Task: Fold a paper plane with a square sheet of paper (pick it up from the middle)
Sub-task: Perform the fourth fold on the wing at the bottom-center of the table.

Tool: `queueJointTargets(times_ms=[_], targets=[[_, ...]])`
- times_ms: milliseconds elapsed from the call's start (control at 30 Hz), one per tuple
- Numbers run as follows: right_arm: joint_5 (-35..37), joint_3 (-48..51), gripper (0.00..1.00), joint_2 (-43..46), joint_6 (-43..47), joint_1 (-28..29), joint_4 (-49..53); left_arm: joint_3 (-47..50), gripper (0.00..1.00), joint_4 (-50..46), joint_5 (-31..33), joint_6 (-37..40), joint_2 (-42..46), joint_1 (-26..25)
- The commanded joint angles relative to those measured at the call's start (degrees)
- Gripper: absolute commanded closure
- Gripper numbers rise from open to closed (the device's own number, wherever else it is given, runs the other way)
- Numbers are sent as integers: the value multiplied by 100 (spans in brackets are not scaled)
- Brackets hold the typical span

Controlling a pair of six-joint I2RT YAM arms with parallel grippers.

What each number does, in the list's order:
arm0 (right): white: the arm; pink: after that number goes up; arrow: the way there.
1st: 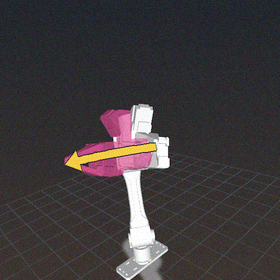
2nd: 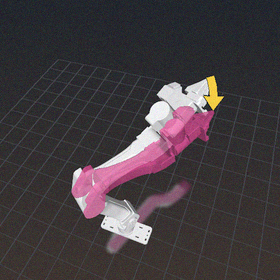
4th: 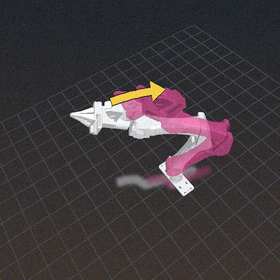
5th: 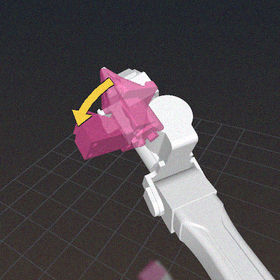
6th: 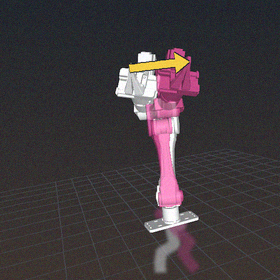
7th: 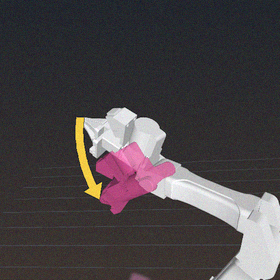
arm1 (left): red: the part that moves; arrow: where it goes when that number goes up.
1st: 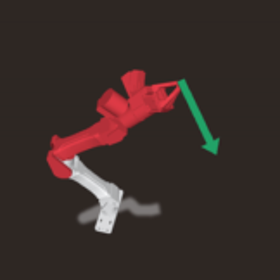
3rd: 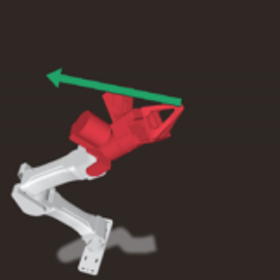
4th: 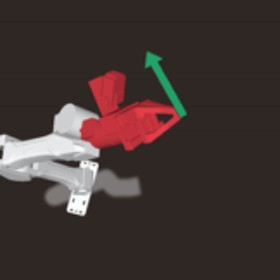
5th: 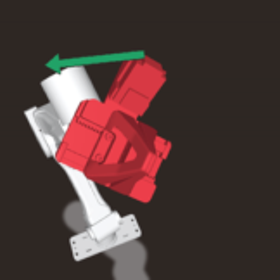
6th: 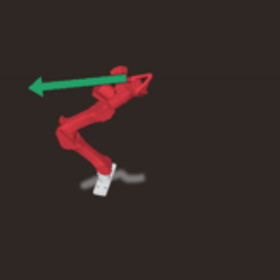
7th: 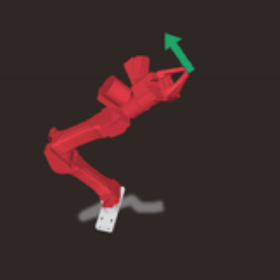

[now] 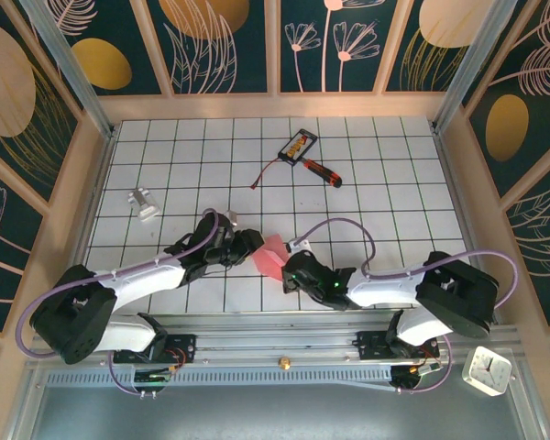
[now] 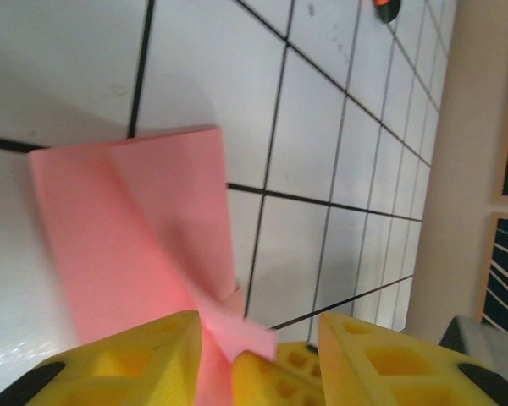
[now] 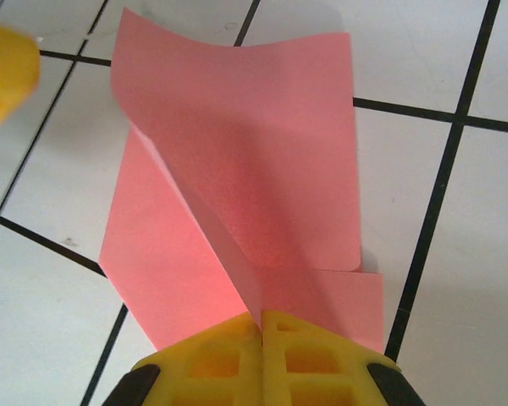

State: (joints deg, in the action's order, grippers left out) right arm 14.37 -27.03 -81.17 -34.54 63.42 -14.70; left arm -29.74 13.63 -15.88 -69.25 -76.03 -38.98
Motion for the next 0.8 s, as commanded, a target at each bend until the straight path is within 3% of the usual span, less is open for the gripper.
queueJointTargets(times_ms=[0, 433, 767], targets=[[-706, 227, 100, 192, -332, -257, -502, 143, 60, -172, -97, -64, -76, 14], [-1547, 448, 100, 129, -965, -688, -940, 201, 76, 219, -547, 45, -655, 5], [-1539, 415, 100, 26, -1035, -726, -890, 108, 64, 518, -697, 33, -542, 6]])
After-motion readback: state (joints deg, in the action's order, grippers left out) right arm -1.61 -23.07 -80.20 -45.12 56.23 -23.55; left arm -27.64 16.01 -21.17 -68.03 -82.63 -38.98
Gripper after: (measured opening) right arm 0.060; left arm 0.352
